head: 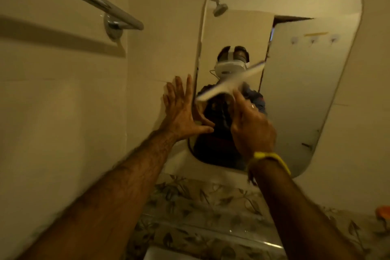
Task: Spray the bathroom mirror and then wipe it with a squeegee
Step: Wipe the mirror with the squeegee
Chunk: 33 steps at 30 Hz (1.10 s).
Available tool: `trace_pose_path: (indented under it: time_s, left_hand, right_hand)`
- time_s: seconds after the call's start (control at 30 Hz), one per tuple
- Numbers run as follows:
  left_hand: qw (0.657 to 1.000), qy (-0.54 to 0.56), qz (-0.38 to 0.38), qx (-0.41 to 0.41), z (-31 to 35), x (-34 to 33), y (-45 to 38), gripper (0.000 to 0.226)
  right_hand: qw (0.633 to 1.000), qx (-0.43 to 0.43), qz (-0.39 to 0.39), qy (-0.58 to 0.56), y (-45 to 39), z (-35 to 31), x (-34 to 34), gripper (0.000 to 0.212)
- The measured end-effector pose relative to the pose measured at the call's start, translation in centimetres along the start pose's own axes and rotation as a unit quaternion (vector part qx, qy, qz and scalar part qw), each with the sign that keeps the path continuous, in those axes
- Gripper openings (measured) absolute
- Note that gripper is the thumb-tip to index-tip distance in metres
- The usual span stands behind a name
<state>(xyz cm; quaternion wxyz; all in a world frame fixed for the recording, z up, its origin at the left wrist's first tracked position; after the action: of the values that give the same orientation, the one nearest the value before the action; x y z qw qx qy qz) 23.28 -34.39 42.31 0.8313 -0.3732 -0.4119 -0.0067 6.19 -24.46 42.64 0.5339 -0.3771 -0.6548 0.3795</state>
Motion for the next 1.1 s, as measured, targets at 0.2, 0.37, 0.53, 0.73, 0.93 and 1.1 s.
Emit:
trace_pose_path:
  time_s: [0.2, 0.37, 0.53, 0.73, 0.93, 1.1]
  left_hand:
    - [1.000, -0.024, 0.002, 0.010, 0.6, 0.2, 0.0, 0.159]
    - [1.000, -0.030, -0.004, 0.007, 0.3, 0.2, -0.1, 0.159]
    - [0.999, -0.007, 0.020, 0.049, 1.0, -0.6, -0.4, 0.158]
    - [0.997, -0.028, 0.009, 0.071, 1.0, -1.9, 0.3, 0.155]
    - [0.995, -0.034, 0.035, 0.084, 1.8, -2.1, 0.5, 0.151]
    - [0.998, -0.008, 0.028, 0.060, 0.5, -2.0, 0.8, 0.146]
  right_hand:
    - [0.999, -0.024, -0.026, -0.004, 2.8, 2.2, 0.2, 0.049]
    - [0.999, -0.040, 0.011, 0.010, 3.3, 3.8, 0.5, 0.049]
    - [0.991, -0.114, 0.064, -0.037, 1.2, 5.0, 1.3, 0.053]
    - [0.976, -0.186, 0.047, -0.104, 6.3, 5.4, 1.5, 0.055]
    - [0.963, -0.208, 0.119, -0.122, 1.0, 6.0, 1.8, 0.055]
    - [0.965, -0.209, 0.083, -0.135, 8.7, 6.8, 0.3, 0.056]
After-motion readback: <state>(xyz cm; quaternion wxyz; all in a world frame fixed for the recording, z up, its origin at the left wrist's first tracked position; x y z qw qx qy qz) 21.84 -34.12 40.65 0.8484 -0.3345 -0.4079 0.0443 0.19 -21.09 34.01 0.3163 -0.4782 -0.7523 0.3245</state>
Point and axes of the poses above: each hand's wrist, its own y-axis away from the middle knuckle, its own x-axis out of the back of the hand, z = x × y, the point moved 2 cm from there along -y, towards the middle knuckle, and after that the axes turned 3 degrees about -z, right-handed, at the moved point
